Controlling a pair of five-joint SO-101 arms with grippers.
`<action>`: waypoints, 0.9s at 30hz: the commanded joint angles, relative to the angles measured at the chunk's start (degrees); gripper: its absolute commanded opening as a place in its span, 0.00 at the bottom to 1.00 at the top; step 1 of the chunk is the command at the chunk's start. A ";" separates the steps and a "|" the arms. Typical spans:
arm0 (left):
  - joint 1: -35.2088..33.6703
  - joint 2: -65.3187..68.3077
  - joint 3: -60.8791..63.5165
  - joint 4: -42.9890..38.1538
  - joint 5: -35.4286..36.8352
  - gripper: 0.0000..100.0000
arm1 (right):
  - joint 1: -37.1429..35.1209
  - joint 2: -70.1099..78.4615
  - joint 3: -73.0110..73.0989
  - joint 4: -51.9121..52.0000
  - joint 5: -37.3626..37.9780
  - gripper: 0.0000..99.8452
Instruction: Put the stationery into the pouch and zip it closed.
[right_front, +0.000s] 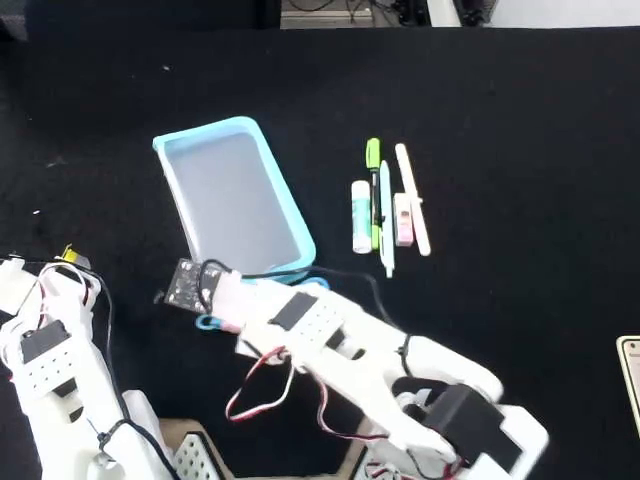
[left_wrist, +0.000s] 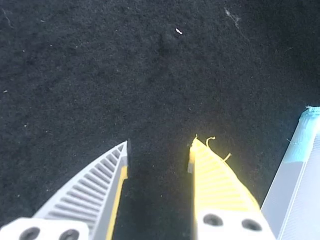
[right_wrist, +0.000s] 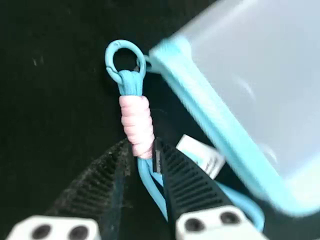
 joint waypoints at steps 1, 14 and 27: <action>0.66 -0.18 -2.95 0.00 0.35 0.20 | 5.27 -8.66 -5.05 17.41 0.35 0.01; 0.66 -0.18 -2.95 0.00 0.18 0.20 | 4.75 -8.75 -3.56 19.60 -0.18 0.22; 0.92 -0.18 -2.95 0.00 -2.37 0.20 | 3.52 -8.13 0.13 8.44 -2.46 0.18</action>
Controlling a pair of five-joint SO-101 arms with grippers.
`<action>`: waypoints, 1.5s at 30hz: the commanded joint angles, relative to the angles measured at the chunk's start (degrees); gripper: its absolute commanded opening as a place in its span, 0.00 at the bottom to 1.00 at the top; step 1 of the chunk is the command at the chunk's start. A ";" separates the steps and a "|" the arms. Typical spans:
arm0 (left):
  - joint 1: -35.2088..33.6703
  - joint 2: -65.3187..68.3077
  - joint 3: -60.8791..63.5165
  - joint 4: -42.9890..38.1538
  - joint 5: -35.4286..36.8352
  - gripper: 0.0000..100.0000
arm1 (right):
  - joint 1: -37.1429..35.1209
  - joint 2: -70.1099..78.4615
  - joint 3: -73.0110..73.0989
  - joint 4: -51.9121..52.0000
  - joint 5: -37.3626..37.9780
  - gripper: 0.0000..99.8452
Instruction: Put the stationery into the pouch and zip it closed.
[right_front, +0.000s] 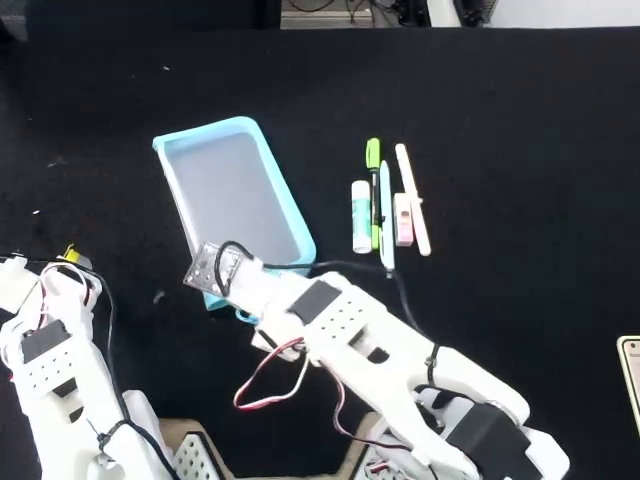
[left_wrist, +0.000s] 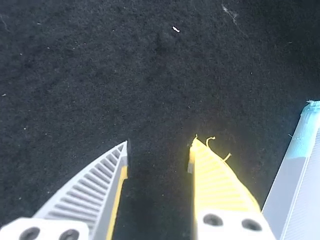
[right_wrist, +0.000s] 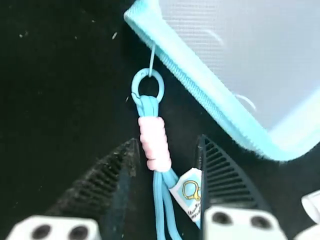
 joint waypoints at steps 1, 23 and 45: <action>0.66 -0.18 -2.95 0.00 -0.79 0.20 | -0.53 0.13 1.19 -3.96 -0.26 0.18; 0.66 -0.09 -2.86 0.09 -0.88 0.20 | 0.70 14.29 -8.13 1.67 2.81 0.01; 29.41 -0.53 -7.25 14.86 -21.63 0.20 | 7.30 -27.82 14.46 -12.31 -2.37 0.01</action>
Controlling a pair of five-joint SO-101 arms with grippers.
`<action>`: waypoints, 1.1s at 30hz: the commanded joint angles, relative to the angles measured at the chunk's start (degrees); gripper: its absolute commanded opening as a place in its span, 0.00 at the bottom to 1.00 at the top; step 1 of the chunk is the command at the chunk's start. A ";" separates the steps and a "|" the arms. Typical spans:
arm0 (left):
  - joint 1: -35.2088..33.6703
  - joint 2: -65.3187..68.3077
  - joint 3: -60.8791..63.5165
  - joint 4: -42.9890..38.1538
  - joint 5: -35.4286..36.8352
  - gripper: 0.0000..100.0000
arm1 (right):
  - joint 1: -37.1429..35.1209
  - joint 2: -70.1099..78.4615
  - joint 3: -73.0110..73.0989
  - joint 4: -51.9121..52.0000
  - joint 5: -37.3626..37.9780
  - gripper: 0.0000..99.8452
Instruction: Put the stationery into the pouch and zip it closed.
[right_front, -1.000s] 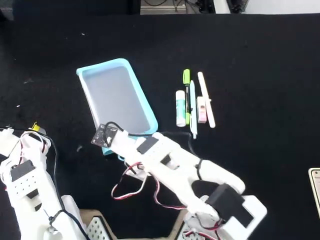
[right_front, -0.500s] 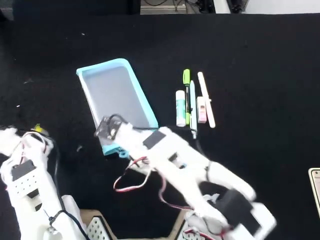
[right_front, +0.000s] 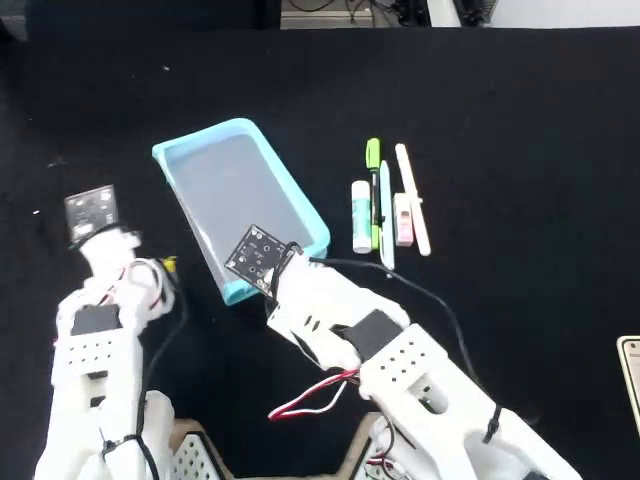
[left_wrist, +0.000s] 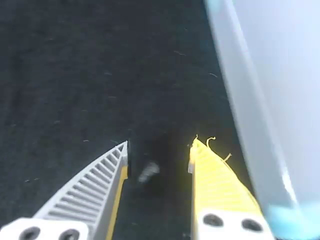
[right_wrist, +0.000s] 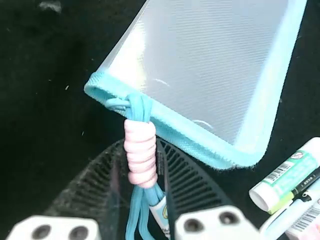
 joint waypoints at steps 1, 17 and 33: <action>6.46 -0.53 -6.20 5.27 -0.53 0.20 | 1.14 -1.98 -0.48 -2.02 -0.53 0.01; 10.24 -15.74 -3.38 10.55 -0.97 0.20 | 3.16 -1.98 -0.13 -9.05 -6.95 0.01; 18.86 -51.43 7.69 21.80 -1.49 0.25 | 2.99 -1.98 1.19 -13.36 -7.03 0.01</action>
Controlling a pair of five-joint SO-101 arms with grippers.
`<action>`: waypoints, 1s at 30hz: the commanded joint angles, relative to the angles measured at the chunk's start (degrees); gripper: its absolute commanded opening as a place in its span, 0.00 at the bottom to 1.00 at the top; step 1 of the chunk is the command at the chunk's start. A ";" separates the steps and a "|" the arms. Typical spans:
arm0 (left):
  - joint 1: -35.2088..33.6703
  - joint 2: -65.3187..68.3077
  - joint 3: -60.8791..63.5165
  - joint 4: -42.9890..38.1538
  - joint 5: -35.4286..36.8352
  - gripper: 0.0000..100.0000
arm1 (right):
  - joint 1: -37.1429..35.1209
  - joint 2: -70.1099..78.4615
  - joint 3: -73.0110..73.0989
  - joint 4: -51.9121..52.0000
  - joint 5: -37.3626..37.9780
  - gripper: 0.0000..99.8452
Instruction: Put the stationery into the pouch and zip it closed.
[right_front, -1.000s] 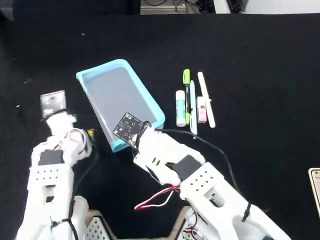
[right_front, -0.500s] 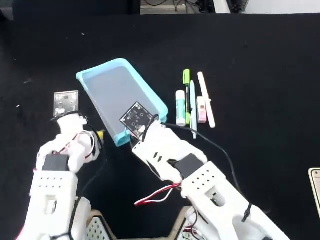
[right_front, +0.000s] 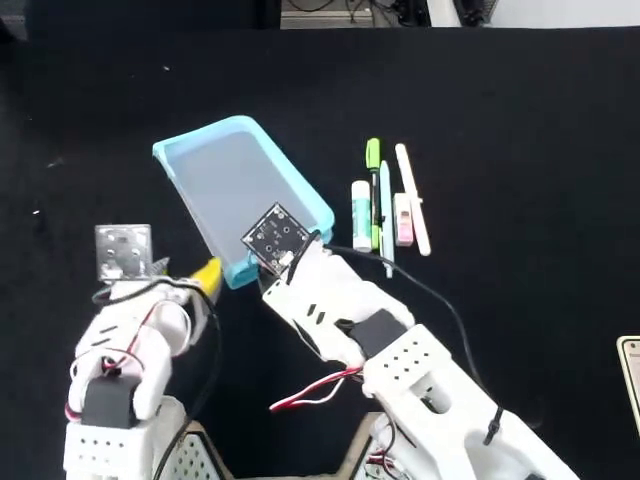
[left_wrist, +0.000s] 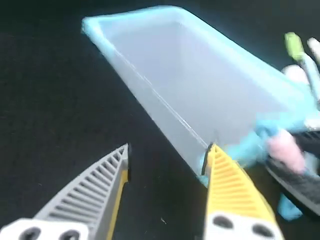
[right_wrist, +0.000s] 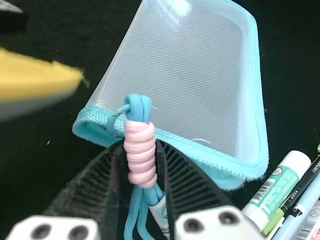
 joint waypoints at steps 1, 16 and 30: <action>4.00 -2.73 -0.84 2.29 -2.37 0.25 | 0.70 -1.63 -0.48 -1.49 -0.44 0.01; 10.15 -2.29 2.33 2.20 -7.12 0.25 | 0.62 -1.63 -0.66 -1.32 -0.44 0.01; 3.03 -2.37 5.49 -3.78 -6.07 0.25 | 0.62 -1.63 -0.57 -1.14 -0.44 0.01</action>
